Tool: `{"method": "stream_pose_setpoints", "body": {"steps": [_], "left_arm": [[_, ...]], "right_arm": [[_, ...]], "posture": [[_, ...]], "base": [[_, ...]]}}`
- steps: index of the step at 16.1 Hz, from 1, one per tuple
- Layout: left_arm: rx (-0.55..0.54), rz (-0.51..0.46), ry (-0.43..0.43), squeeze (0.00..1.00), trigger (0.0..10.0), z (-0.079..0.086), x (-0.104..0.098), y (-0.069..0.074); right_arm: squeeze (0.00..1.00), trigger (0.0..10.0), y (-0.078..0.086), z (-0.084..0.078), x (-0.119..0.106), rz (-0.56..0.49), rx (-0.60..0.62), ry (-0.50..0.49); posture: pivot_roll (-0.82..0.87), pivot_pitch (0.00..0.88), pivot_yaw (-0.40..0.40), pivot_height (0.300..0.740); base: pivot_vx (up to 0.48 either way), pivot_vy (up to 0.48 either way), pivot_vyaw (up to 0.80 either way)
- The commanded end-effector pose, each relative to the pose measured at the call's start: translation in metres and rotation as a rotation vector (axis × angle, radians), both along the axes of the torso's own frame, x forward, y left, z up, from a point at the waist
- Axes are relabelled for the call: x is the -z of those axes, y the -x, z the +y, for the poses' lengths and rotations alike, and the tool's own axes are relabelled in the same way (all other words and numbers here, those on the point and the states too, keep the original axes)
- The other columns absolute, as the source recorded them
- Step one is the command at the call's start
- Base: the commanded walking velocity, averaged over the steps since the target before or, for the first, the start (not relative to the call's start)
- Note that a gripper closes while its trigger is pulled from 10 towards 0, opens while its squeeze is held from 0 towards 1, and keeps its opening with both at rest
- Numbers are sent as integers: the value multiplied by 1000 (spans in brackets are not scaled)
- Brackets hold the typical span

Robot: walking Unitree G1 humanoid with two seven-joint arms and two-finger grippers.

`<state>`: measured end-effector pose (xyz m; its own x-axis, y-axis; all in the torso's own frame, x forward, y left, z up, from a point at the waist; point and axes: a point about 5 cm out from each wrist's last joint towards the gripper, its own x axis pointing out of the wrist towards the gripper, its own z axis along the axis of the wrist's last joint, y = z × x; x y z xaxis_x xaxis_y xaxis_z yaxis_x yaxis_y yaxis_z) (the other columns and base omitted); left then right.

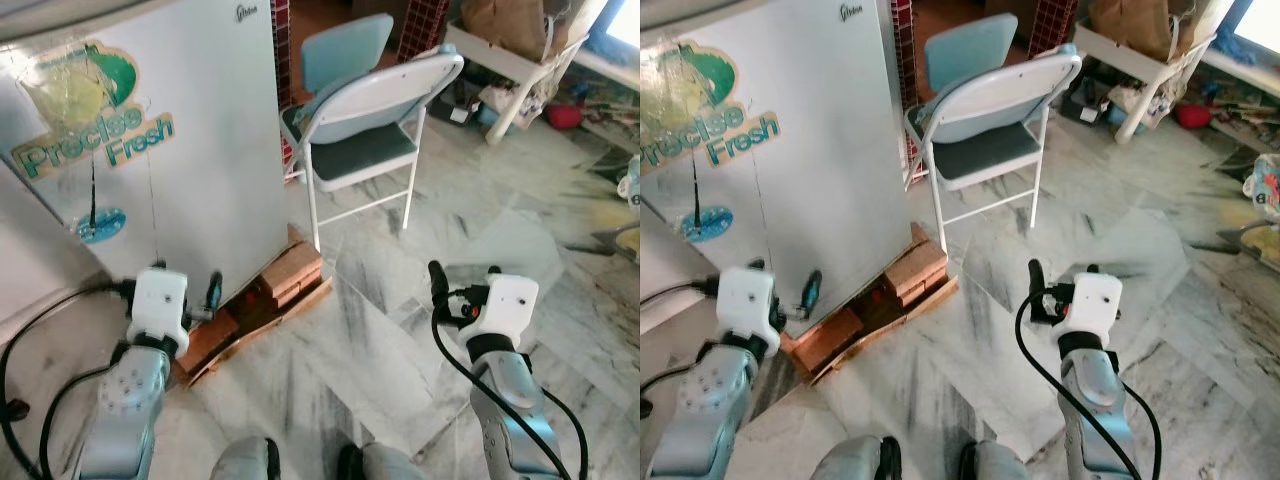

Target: Restocking fridge

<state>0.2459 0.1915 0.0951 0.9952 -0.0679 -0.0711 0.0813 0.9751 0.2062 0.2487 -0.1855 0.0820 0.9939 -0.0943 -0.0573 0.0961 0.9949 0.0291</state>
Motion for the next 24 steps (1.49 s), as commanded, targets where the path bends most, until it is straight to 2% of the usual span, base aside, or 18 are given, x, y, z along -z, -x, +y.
{"method": "stream_pose_setpoints", "body": {"steps": [1, 8, 14, 15, 21, 24], "left_arm": [[-8, 23, -4, 0, 10000, 1, 4, 2], [16, 39, 3, 0, 10000, -3, 6, 2], [57, 10, -7, 0, 10000, -5, 4, -1], [57, -10, -6, 0, 10000, -7, 2, -2], [53, 28, 19, 0, 10000, -5, 9, 1], [54, 36, 22, 0, 10000, -5, 10, 2]], "right_arm": [[0, 10000, 3, -6, 3, 12, 27, 4], [0, 10000, -1, -4, 3, 9, 22, 5], [0, 10000, -4, -6, 1, 3, 30, 10], [0, 10000, -4, -6, 0, 0, 32, 10], [0, 10000, -4, -6, 1, 5, 36, -6], [0, 10000, -3, -5, 2, 14, 32, -5]], "posture": [[112, 132, -34, 740], [116, 135, -31, 740], [112, 141, -34, 740], [112, 143, -35, 740], [113, 147, -37, 740], [115, 150, -40, 740]], "base": [[-262, 0, 0], [-290, 291, 0], [0, 469, 0], [0, 0, 0], [0, 0, 0], [0, 452, -533]]}}
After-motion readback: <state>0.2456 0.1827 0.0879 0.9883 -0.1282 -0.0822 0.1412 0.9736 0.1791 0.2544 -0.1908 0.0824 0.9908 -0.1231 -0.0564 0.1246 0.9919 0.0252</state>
